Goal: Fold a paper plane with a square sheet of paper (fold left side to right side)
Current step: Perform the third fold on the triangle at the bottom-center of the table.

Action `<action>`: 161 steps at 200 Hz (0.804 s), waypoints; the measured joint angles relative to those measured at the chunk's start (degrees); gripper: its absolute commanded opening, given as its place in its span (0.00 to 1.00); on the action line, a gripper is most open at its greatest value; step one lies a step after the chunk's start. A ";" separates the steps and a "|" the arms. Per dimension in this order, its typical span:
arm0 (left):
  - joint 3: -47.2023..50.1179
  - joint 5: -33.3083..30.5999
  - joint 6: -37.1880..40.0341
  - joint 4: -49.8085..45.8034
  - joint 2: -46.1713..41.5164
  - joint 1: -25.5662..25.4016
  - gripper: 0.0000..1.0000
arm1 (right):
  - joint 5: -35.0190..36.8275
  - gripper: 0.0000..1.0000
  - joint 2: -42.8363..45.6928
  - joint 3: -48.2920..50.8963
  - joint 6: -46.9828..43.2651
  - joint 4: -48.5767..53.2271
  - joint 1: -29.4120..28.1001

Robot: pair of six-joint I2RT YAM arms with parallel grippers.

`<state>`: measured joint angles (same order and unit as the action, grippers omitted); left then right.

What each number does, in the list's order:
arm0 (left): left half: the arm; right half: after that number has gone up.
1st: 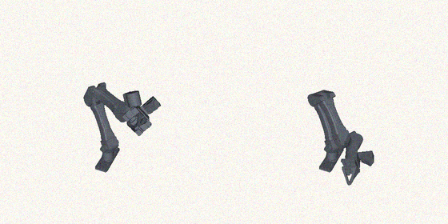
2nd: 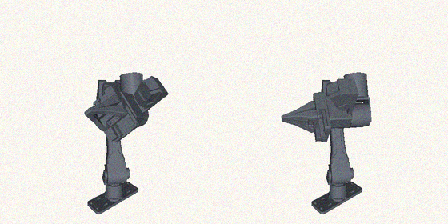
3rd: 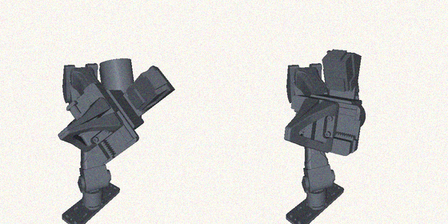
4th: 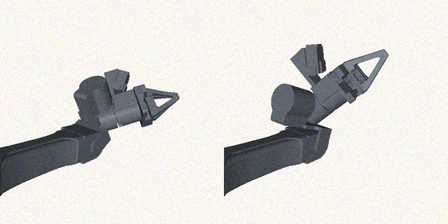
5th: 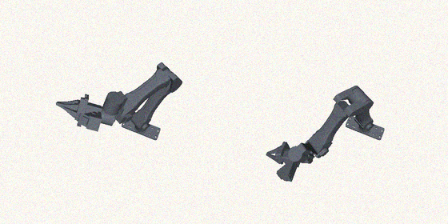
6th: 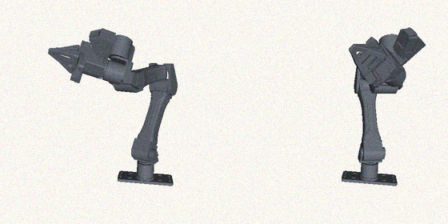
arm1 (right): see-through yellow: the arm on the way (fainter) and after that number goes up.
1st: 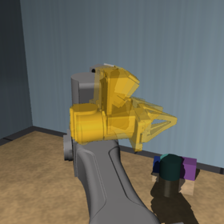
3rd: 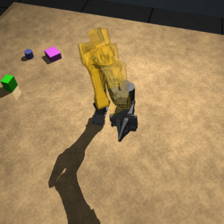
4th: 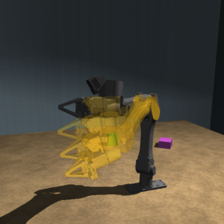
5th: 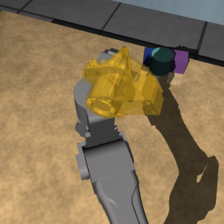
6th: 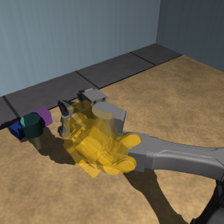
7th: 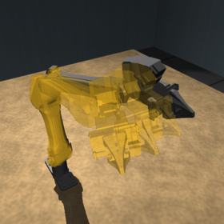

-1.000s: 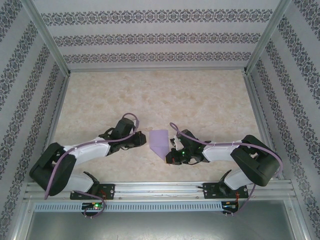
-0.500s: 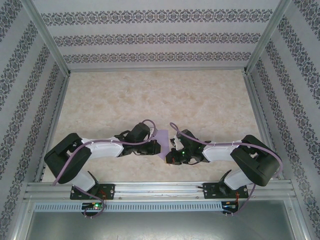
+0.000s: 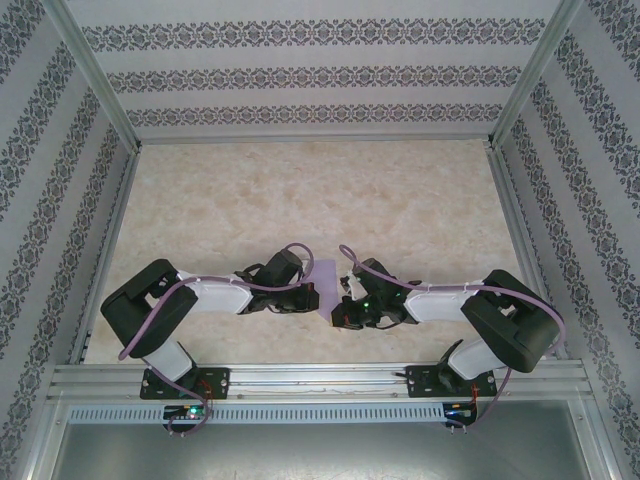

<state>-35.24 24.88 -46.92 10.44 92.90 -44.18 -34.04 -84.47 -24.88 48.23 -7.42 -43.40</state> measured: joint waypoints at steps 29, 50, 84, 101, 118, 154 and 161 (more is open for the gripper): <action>0.24 -0.11 0.00 0.35 -0.04 0.00 0.02 | 0.59 0.00 1.38 -0.55 0.66 2.99 0.00; 0.24 -0.13 0.00 0.35 -0.04 -0.02 0.01 | 1.05 0.00 2.67 -0.96 1.18 4.63 -0.35; 0.24 -0.13 0.00 0.33 -0.07 -0.02 0.01 | 1.66 0.00 2.56 -2.43 1.70 4.61 -1.16; 0.24 -0.15 0.00 0.33 -0.07 -0.02 0.01 | 1.95 0.00 1.36 -3.52 2.27 4.24 -1.75; 0.24 -0.17 0.02 0.33 -0.07 -0.02 0.01 | 2.49 0.00 -0.35 -4.63 2.64 3.76 -2.14; 0.24 -0.31 0.02 0.31 -0.07 -0.02 0.01 | 3.58 0.00 -3.43 -6.03 2.71 2.91 -2.25; 0.24 -0.31 0.02 0.31 -0.04 -0.02 0.01 | 3.72 0.00 -3.87 -6.16 2.71 2.84 -2.25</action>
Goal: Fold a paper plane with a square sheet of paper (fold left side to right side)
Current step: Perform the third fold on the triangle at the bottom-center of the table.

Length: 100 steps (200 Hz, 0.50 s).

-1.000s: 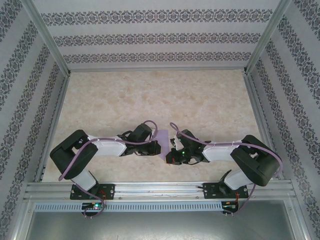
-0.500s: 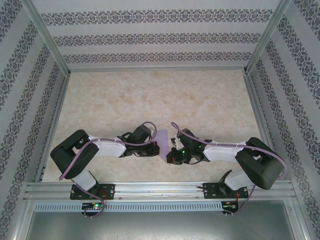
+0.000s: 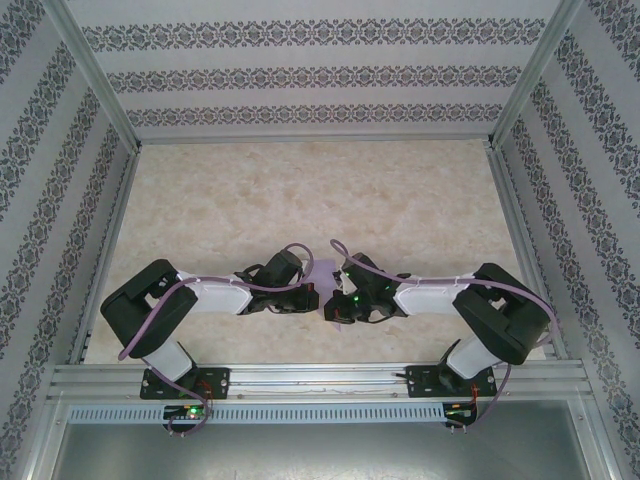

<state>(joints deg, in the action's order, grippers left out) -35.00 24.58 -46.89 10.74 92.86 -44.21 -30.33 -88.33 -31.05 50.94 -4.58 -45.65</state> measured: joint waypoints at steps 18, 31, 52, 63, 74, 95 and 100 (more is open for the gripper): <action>0.00 -0.04 0.00 -0.02 -0.02 0.00 0.00 | 0.07 0.00 -0.28 -0.02 0.17 -0.13 0.00; 0.00 -0.22 0.00 -0.04 -0.02 0.00 0.00 | 0.13 0.00 -0.26 0.02 0.22 -0.15 -0.17; -0.02 -0.52 0.00 -0.17 -0.07 -0.07 0.00 | 0.46 0.00 0.24 0.81 0.57 -0.83 -0.26; -0.07 -0.76 -0.02 -0.26 -0.11 -0.09 0.00 | 0.52 0.00 1.07 1.73 0.85 -1.11 -0.28; -0.11 -0.87 -0.02 -0.39 -0.13 -0.11 0.00 | 0.55 0.00 2.32 2.99 1.33 -1.33 -0.28; -0.17 -0.92 -0.02 -0.61 -0.13 -0.11 0.00 | 0.63 0.00 4.92 5.27 1.77 -0.96 -0.37; -0.22 -0.94 -0.02 -0.63 -0.13 -0.11 0.00 | 0.68 0.00 5.60 5.81 1.88 -0.83 -0.37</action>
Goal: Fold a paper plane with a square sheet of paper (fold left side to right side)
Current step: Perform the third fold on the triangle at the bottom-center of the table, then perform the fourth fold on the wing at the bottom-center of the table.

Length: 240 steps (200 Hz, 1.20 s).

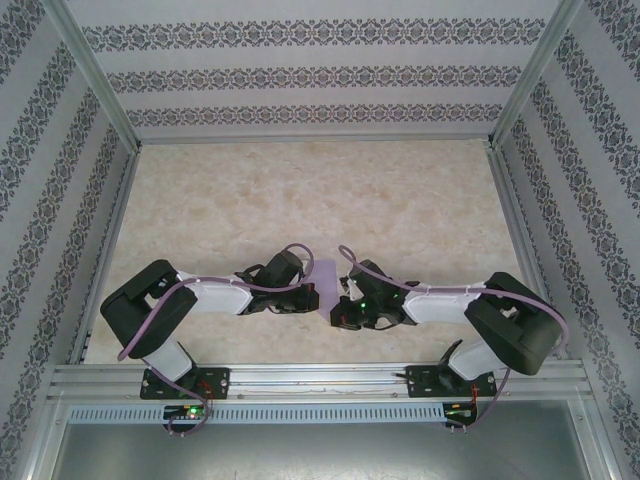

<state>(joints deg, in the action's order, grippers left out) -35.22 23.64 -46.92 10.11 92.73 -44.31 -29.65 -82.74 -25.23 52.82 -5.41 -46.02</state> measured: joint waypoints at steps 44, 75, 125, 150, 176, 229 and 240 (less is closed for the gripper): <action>-0.50 -0.42 0.00 -0.79 0.02 -0.26 0.00 | 0.26 0.00 6.71 4.11 0.70 3.91 0.04; -1.14 -0.85 -0.46 -1.14 0.44 -0.46 0.00 | 0.22 0.00 11.63 5.66 0.28 9.18 1.86; -1.95 -1.62 -5.27 1.99 2.27 -1.57 0.05 | 0.22 0.22 20.63 4.94 -5.40 15.41 11.76; -2.32 -2.01 -6.38 1.92 2.34 -1.81 0.12 | -0.20 0.35 21.03 3.26 -10.49 15.98 15.26; -4.55 -3.34 -5.88 -1.70 1.29 -1.81 0.23 | -0.96 0.44 19.21 1.16 -15.69 15.80 17.27; -5.20 -7.61 -3.89 -7.50 -10.23 1.42 0.36 | -4.37 0.48 7.54 -5.01 -24.81 12.52 17.77; -4.83 -9.05 -3.54 -8.35 -12.55 2.95 0.37 | -5.03 0.48 4.96 -6.21 -26.29 11.61 17.77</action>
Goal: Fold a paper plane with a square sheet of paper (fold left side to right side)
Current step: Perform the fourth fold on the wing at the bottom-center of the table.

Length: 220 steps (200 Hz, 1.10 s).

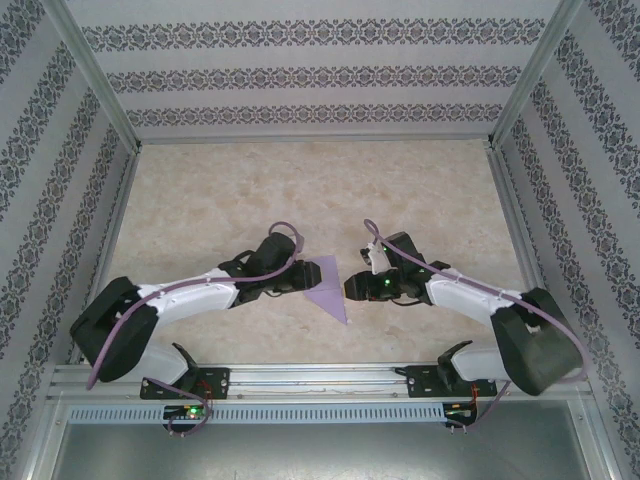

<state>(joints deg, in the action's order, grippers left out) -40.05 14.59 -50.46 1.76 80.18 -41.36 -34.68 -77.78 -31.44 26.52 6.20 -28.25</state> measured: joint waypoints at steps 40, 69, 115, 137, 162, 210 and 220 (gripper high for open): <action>3.58 -4.94 0.57 -3.28 -7.06 3.45 0.44 | -2.64 0.48 -7.34 -1.86 -2.95 -4.33 -0.02; 5.20 -6.64 0.55 -5.03 -9.84 4.72 0.48 | -4.26 0.41 -10.54 -1.95 -2.95 -6.64 -0.17; 6.56 -7.08 0.50 -5.01 -10.54 6.62 0.49 | -5.86 0.16 -10.99 -1.95 -2.91 -9.09 -0.50; 6.78 -6.01 0.31 -4.83 -10.54 7.98 0.51 | -6.23 0.00 -10.97 -1.95 -2.45 -9.51 -0.50; 7.37 -4.48 -0.46 -3.34 -10.54 9.86 0.56 | -6.10 0.00 -9.77 -1.90 -2.51 -9.49 -0.50; 8.35 1.14 -2.34 1.73 -7.82 11.13 0.57 | -6.10 0.00 -4.17 -0.61 -1.81 -11.10 -0.31; 8.33 2.64 -2.54 3.06 -6.16 11.13 0.58 | -6.12 0.00 -3.78 -0.35 -1.60 -11.45 0.02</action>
<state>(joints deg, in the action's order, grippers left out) -31.73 17.23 -52.99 4.82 74.02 -30.24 -40.80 -81.56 -31.79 24.93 -5.26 -28.23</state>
